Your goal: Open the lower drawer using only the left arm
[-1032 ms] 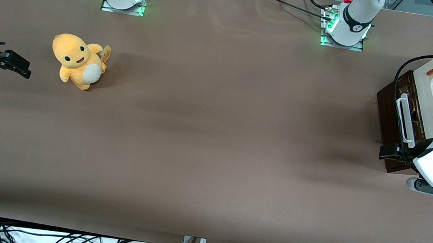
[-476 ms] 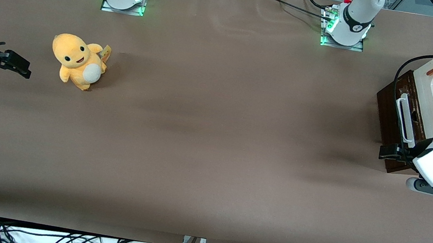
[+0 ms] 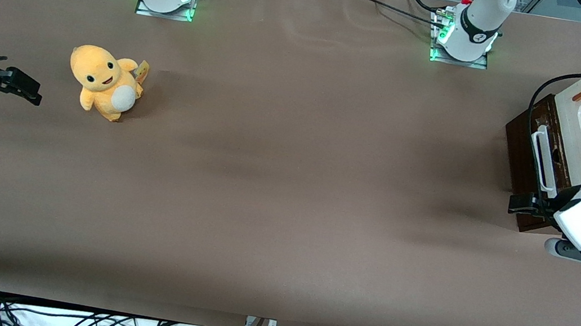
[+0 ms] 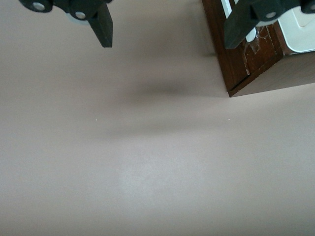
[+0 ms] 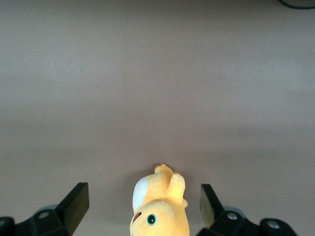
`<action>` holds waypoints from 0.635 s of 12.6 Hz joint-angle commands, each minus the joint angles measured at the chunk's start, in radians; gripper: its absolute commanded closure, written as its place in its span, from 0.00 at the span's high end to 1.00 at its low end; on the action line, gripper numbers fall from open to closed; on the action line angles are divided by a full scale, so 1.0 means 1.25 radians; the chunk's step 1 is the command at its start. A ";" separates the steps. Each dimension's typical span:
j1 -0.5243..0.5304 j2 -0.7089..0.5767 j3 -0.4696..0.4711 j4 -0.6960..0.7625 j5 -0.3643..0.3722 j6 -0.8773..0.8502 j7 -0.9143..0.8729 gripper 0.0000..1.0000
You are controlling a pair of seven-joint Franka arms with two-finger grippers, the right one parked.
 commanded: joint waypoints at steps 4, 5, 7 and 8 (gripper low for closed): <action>0.000 -0.018 0.003 -0.013 -0.038 -0.004 0.009 1.00; 0.000 -0.018 0.003 -0.013 -0.034 -0.006 0.009 1.00; 0.000 -0.018 0.003 -0.013 -0.029 -0.022 0.009 1.00; 0.000 -0.018 0.007 -0.013 -0.029 -0.024 0.009 1.00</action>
